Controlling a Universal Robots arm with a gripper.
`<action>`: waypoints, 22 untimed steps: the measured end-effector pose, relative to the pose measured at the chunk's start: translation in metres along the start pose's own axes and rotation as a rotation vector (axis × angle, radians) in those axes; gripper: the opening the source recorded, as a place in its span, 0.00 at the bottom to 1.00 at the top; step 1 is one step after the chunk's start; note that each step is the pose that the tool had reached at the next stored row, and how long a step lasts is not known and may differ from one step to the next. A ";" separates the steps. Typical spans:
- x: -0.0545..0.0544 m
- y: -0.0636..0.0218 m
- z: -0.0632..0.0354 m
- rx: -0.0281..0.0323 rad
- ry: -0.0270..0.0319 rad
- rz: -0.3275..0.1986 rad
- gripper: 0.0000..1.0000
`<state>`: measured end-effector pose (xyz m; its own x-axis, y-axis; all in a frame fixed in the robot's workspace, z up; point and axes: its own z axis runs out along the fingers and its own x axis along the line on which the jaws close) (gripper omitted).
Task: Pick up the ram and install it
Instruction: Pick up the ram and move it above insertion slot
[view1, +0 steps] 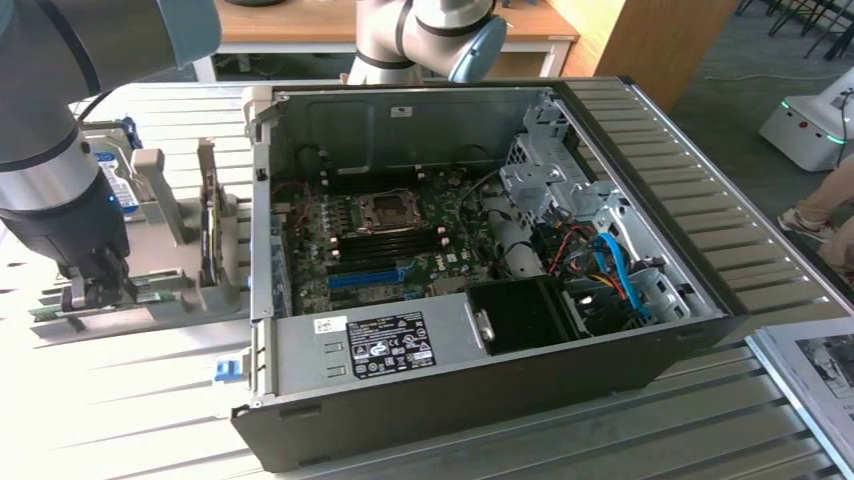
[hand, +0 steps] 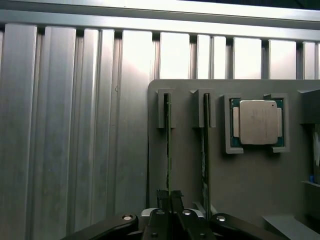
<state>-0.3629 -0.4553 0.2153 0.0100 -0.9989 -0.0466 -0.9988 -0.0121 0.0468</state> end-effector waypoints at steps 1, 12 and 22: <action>0.000 0.0001 -0.0009 0.0000 0.0000 0.000 0.12; -0.001 0.0007 -0.0156 0.0001 -0.0001 0.000 0.12; -0.002 0.0016 -0.0337 0.0000 -0.0001 0.000 0.12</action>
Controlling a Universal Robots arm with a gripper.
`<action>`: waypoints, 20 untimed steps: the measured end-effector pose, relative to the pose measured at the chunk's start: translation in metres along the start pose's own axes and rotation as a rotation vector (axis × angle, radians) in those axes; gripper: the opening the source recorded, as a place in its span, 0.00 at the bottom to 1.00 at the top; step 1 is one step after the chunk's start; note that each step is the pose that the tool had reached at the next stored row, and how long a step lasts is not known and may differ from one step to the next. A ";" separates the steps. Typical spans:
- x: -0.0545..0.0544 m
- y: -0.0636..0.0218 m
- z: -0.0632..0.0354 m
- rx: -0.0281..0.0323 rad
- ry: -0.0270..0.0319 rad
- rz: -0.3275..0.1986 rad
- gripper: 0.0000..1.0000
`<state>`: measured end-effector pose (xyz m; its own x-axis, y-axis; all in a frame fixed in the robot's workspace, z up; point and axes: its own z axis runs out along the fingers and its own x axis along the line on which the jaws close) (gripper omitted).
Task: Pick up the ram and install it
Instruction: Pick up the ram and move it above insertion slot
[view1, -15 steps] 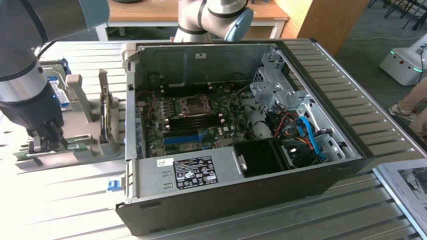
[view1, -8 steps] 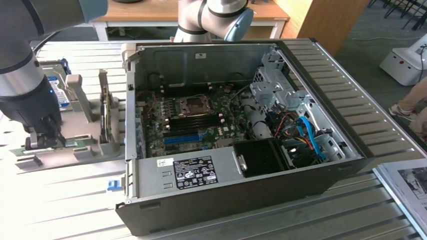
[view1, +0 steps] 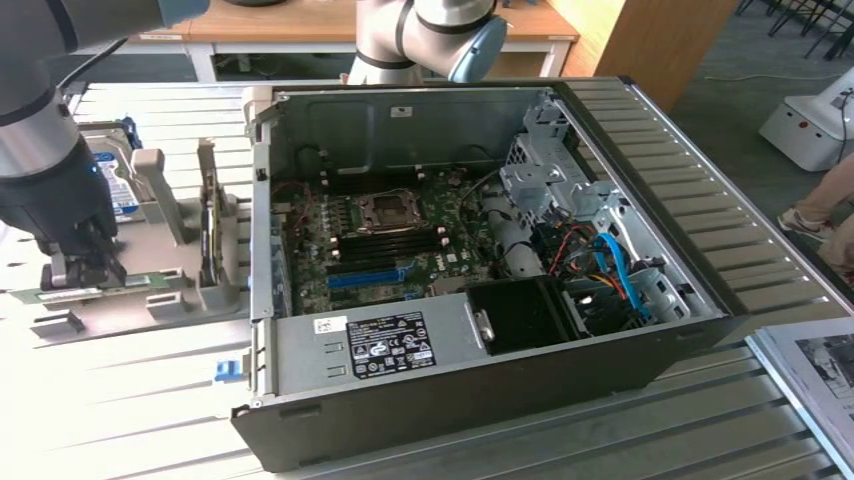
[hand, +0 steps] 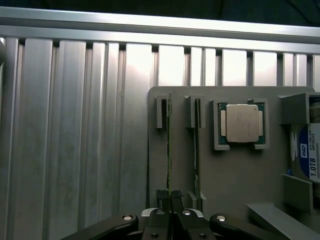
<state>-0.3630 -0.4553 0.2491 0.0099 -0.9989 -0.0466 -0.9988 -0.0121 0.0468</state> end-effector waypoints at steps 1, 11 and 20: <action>0.000 0.0001 -0.0022 0.0000 0.0000 0.000 0.12; -0.002 0.0018 -0.0379 0.0001 0.0000 0.000 0.12; -0.002 0.0024 -0.0527 0.0000 0.0000 0.000 0.12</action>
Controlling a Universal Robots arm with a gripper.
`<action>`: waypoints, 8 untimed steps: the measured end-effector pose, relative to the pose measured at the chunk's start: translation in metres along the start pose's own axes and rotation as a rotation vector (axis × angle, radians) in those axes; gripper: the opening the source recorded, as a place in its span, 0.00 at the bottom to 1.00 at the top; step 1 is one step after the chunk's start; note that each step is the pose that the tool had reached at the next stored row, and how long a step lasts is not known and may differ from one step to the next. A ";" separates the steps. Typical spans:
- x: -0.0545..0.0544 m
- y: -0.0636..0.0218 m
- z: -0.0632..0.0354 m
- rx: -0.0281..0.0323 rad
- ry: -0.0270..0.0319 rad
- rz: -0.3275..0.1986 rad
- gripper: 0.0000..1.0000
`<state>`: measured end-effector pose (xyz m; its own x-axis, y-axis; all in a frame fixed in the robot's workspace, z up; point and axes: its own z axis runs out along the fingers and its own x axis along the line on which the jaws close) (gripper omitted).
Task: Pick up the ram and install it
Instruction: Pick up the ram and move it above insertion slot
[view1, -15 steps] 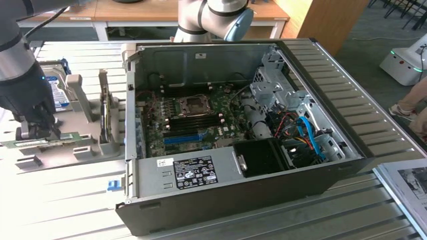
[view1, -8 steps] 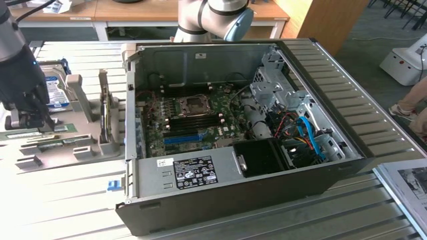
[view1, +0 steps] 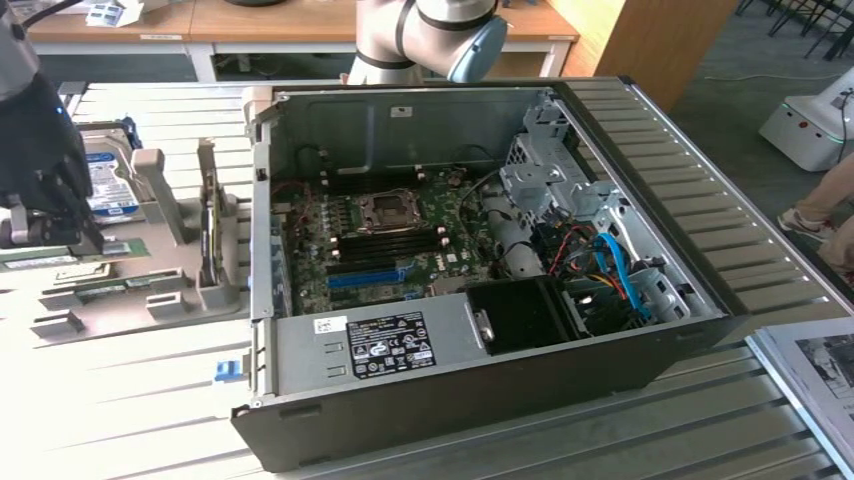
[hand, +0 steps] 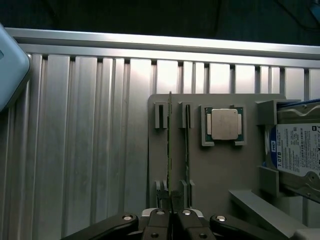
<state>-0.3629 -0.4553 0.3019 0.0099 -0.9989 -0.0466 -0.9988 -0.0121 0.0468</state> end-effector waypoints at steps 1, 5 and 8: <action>0.000 0.0001 -0.0016 0.0000 0.0001 0.000 0.12; 0.000 0.0004 -0.0076 0.0000 0.0001 0.000 0.12; -0.001 0.0006 -0.0124 0.0000 0.0001 0.000 0.12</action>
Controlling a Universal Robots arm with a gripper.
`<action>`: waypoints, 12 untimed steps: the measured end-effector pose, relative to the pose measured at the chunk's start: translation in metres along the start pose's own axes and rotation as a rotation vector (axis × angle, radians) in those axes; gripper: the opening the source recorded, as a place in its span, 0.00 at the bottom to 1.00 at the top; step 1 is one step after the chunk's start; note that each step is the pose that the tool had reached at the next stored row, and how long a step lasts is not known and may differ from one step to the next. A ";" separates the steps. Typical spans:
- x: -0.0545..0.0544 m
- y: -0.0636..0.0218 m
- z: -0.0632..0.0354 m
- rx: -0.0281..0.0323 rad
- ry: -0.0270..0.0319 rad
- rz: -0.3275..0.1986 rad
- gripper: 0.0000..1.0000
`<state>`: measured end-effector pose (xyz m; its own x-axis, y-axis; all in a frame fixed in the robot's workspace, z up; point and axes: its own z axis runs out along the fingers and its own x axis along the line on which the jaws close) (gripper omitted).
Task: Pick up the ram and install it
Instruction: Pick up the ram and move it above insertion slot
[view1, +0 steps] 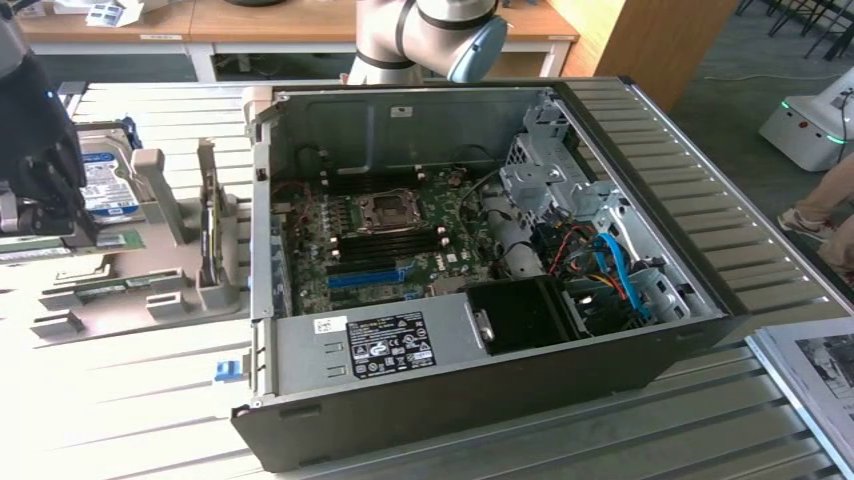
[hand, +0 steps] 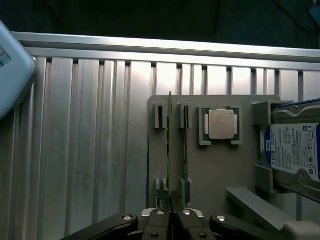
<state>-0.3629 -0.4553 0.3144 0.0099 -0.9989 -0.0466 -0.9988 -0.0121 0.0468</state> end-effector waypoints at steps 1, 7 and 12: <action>0.000 0.0001 -0.0016 0.0000 0.0000 0.000 0.12; -0.001 0.0005 -0.0115 0.0000 0.0000 0.000 0.12; -0.001 0.0009 -0.0192 0.0000 0.0000 0.000 0.12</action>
<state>-0.3630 -0.4553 0.3336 0.0099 -0.9989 -0.0466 -0.9988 -0.0121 0.0468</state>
